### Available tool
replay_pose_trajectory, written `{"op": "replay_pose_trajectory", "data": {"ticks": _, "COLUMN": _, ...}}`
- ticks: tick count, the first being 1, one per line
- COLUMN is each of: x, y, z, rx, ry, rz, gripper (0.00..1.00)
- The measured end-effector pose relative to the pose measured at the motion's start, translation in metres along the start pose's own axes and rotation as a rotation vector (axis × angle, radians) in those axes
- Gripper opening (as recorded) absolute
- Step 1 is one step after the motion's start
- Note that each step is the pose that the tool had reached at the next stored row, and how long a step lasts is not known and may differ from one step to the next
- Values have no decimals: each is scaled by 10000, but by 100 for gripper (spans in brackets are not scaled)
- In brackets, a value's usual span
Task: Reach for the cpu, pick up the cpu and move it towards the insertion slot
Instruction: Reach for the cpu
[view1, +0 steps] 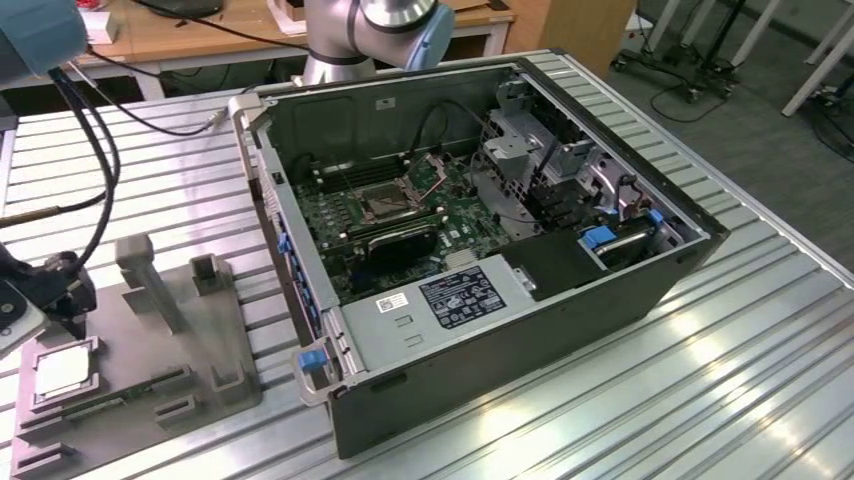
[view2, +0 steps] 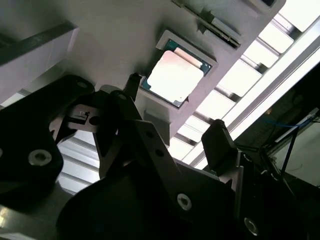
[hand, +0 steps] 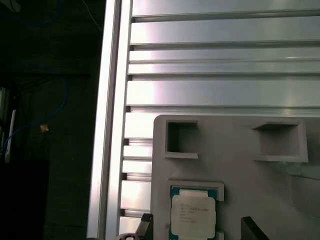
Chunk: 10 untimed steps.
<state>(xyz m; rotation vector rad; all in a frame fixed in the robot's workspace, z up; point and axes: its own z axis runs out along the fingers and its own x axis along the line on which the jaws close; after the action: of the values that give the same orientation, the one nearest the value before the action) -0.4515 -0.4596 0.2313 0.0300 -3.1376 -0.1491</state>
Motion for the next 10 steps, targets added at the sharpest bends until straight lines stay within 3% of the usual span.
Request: {"op": "replay_pose_trajectory", "data": {"ticks": 10, "x": 0, "y": -24, "z": 179, "rx": -9, "ry": 20, "rz": 1, "gripper": 76}}
